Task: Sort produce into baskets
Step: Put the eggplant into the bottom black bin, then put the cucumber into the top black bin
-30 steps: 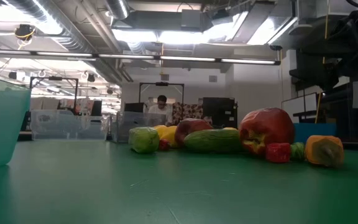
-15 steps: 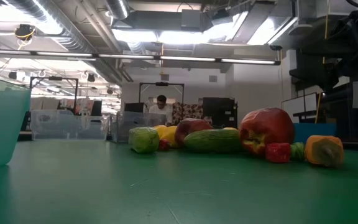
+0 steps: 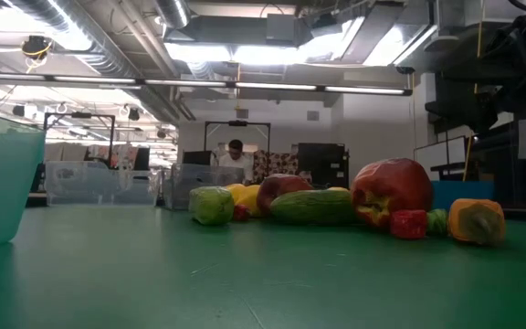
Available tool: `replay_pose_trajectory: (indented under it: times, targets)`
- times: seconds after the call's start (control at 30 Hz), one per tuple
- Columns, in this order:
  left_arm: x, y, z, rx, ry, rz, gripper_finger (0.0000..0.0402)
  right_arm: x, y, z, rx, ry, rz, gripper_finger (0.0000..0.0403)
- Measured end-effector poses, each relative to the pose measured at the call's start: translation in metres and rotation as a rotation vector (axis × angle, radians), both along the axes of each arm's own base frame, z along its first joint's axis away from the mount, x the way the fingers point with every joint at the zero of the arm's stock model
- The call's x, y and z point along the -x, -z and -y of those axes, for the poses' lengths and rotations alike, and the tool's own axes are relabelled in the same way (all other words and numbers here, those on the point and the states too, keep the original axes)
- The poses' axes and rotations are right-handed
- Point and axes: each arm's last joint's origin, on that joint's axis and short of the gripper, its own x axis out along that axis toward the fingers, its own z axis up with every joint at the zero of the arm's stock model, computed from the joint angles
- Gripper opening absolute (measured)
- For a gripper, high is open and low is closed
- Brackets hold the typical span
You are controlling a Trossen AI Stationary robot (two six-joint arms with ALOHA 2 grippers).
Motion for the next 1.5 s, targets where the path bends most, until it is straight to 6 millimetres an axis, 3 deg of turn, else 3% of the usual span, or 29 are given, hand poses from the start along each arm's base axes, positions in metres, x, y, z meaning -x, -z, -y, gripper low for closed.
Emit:
replay_pose_trajectory:
  times: [0.17,0.57,0.77,0.97,1.13,1.33,1.5]
  targets:
    - [0.0,0.0,-0.001,-0.021,0.04,0.04,0.017,0.0,0.0,0.0,0.0,0.0,0.0,0.0376]
    - [-0.002,-0.001,-0.001,-0.019,0.114,0.068,0.0278,0.0,0.0,0.0,0.0,0.0,0.0,0.0376]
    - [-0.02,-0.025,-0.01,-0.059,0.259,0.278,0.0284,0.0,0.0,0.0,0.0,-0.001,0.0,0.0376]
    - [-0.049,-0.059,-0.051,-0.462,0.307,0.632,0.0285,0.0,0.0,0.0,-0.001,-0.001,0.0,0.0376]
    - [-0.084,-0.064,-0.093,-0.652,0.488,0.554,0.0285,0.0,0.0,0.0,-0.002,-0.001,0.0,0.0376]
    - [-0.135,-0.06,-0.136,-0.647,1.01,0.381,0.0285,0.0,0.0,0.0,-0.003,-0.001,0.0,0.0376]
    - [-0.172,-0.064,-0.17,-0.479,1.422,0.441,0.0285,0.0,0.0,0.0,-0.004,-0.001,0.001,0.0376]
